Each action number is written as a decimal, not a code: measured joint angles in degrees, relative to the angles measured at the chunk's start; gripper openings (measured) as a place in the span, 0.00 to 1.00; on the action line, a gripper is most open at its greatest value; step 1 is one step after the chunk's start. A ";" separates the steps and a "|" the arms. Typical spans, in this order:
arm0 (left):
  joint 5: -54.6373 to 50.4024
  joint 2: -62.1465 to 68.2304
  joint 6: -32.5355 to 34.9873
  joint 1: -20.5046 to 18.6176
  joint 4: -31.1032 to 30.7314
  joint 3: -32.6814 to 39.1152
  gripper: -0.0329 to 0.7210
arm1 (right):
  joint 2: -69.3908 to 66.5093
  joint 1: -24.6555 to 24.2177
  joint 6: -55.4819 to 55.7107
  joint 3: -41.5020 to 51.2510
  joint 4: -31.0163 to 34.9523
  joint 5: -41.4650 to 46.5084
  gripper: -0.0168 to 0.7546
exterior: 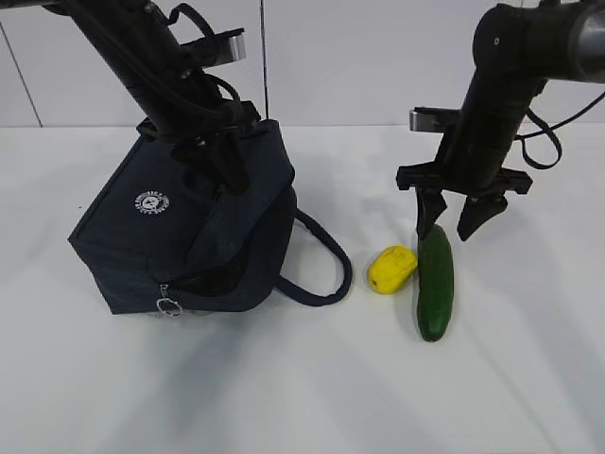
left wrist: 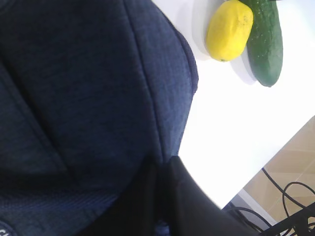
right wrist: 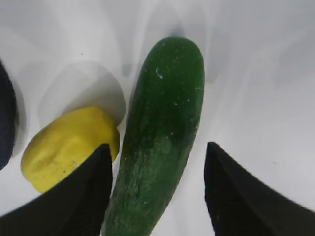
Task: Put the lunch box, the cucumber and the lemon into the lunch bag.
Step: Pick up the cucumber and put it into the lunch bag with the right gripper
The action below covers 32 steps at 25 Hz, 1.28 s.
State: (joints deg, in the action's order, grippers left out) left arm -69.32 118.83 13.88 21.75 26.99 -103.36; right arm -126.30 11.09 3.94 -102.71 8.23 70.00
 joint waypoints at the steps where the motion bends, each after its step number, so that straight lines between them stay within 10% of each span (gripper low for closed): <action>1: 0.00 0.00 -0.01 0.00 0.00 0.00 0.05 | -0.24 0.00 0.09 0.00 0.00 0.00 0.60; 12: 0.00 0.00 0.55 0.00 0.00 0.00 0.05 | -4.36 0.00 0.78 0.00 -0.08 -0.10 0.59; 22: -0.21 0.00 0.66 0.00 -0.25 -0.59 0.05 | -3.79 0.00 -1.09 -2.74 -0.70 -0.10 0.39; 32: -1.50 0.09 -0.15 0.00 -1.32 -7.91 0.05 | -1.03 0.00 -19.45 -10.82 29.75 -0.10 0.39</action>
State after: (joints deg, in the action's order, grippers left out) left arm -70.82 118.92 13.73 21.75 25.67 -111.27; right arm -127.33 11.09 -15.50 -113.53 37.97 69.90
